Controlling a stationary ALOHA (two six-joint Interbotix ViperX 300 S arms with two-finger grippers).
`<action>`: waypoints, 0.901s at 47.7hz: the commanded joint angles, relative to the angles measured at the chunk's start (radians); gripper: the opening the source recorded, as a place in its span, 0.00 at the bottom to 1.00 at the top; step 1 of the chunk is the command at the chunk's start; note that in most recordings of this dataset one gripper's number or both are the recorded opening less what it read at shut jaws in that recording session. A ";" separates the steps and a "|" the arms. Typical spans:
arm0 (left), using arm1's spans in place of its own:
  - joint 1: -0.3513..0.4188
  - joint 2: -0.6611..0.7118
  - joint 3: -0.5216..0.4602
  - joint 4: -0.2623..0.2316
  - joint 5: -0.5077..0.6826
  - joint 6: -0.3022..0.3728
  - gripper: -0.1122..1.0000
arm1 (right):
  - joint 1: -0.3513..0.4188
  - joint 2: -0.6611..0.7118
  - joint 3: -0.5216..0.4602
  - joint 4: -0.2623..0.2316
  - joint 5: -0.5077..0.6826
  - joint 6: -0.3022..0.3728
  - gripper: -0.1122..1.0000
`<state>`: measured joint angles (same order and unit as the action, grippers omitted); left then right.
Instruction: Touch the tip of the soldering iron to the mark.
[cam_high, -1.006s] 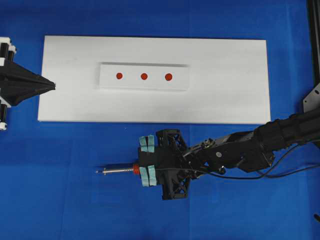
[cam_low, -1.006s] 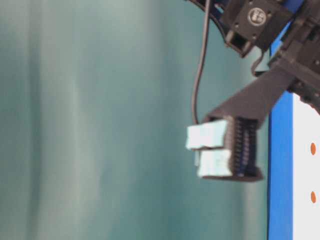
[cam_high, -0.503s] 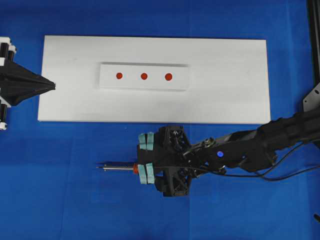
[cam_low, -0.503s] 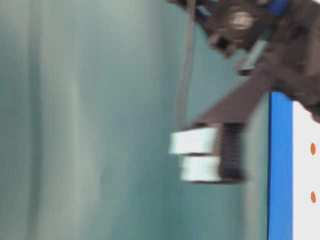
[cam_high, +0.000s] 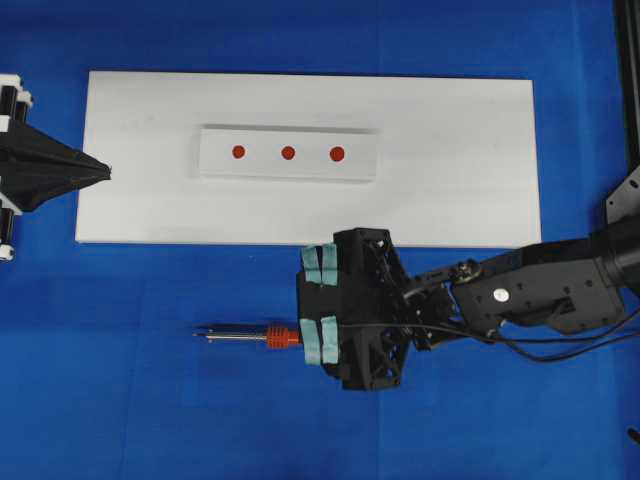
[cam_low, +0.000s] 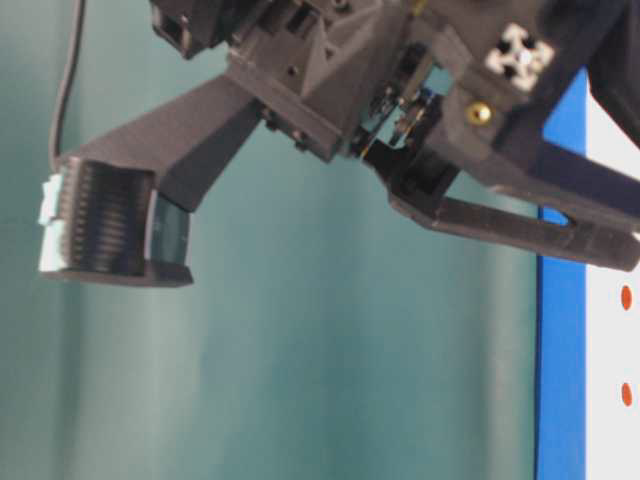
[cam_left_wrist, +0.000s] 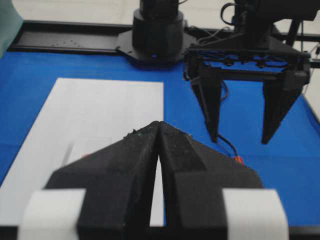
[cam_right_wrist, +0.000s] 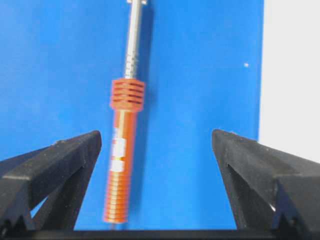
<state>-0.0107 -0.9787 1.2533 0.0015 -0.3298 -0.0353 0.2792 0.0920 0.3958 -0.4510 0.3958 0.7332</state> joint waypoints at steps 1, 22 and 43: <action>-0.002 0.005 -0.009 0.000 -0.005 0.000 0.10 | -0.046 -0.041 -0.005 -0.037 0.011 0.003 0.93; -0.002 0.005 -0.009 0.002 -0.003 -0.002 0.10 | -0.310 -0.152 0.094 -0.091 -0.034 -0.067 0.92; -0.002 0.005 -0.009 0.000 -0.003 -0.005 0.10 | -0.319 -0.454 0.298 -0.089 -0.074 -0.067 0.92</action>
<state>-0.0107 -0.9787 1.2533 0.0000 -0.3283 -0.0383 -0.0368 -0.2669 0.6565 -0.5384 0.3359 0.6642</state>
